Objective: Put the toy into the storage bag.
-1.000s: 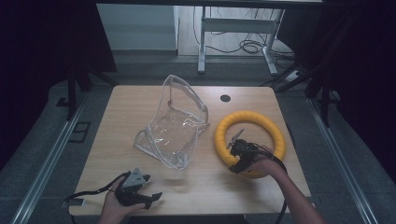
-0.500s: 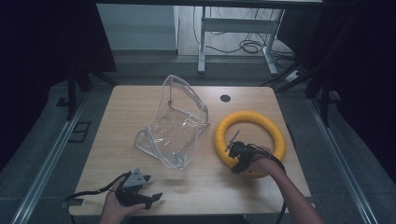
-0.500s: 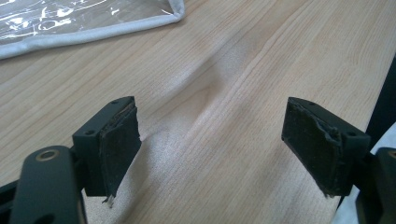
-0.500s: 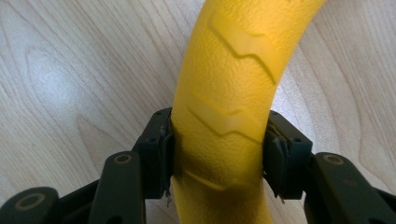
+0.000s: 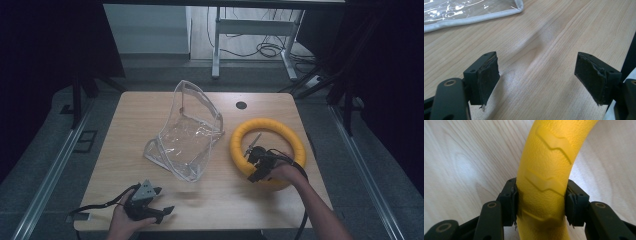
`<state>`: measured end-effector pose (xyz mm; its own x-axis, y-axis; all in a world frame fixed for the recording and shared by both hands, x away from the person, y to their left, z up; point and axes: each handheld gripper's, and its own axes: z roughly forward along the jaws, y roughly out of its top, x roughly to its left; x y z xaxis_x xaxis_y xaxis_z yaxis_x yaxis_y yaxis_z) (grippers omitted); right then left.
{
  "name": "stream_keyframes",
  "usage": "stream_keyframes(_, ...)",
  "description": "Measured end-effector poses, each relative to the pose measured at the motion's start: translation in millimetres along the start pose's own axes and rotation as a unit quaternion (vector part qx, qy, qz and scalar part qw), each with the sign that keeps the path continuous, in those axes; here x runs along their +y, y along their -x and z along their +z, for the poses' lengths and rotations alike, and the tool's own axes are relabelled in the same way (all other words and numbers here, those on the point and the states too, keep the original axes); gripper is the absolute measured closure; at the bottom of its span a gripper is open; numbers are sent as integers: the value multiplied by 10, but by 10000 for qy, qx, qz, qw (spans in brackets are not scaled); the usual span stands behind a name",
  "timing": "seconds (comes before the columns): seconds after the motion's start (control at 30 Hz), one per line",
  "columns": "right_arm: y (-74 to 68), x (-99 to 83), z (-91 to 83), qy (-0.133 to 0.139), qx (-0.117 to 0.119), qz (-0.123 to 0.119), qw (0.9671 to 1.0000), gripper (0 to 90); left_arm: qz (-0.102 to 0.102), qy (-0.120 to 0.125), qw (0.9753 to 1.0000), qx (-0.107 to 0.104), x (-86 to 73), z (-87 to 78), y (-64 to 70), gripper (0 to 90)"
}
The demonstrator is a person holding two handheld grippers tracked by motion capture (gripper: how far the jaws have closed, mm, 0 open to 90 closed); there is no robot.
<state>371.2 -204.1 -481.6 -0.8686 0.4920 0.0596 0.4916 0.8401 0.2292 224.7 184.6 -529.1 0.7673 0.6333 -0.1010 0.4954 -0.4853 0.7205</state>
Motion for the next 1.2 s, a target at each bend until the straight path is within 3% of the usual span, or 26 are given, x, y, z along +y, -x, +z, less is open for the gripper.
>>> stream_keyframes(0.2, 72, 0, -226, 428, 134, 246, 9987, 520, -13, 14, 10000, 13, 5, 1, -5, 196)
stream_keyframes(0.6, 155, -30, -535, 1061, 49, 537, 9929, 522, 2, 19, 10000, 29, 9, -4, -12, 196)
stream_keyframes(0.73, 161, -41, -616, 1198, 22, 532, 9914, 522, -4, 28, 10000, 33, 11, -6, -14, 196)
stream_keyframes(0.83, 173, -57, -725, 1492, 37, 570, 9872, 523, -12, 46, 10000, 43, 16, -11, -20, 196)
stream_keyframes(0.9, 175, -59, -744, 1517, 26, 573, 9868, 523, -12, 53, 10000, 38, 17, -13, -20, 196)
stream_keyframes(1.13, 162, -62, -960, 2127, 7, 604, 9753, 523, -13, 55, 10000, 42, 18, -15, -21, 196)
stream_keyframes(1.17, 162, -62, -960, 2127, 7, 604, 9753, 523, -11, 52, 10000, 45, 18, -15, -21, 196)
stream_keyframes(1.2, 151, -65, -1023, 2353, 31, 623, 9699, 523, -12, 55, 10000, 43, 18, -18, -20, 196)
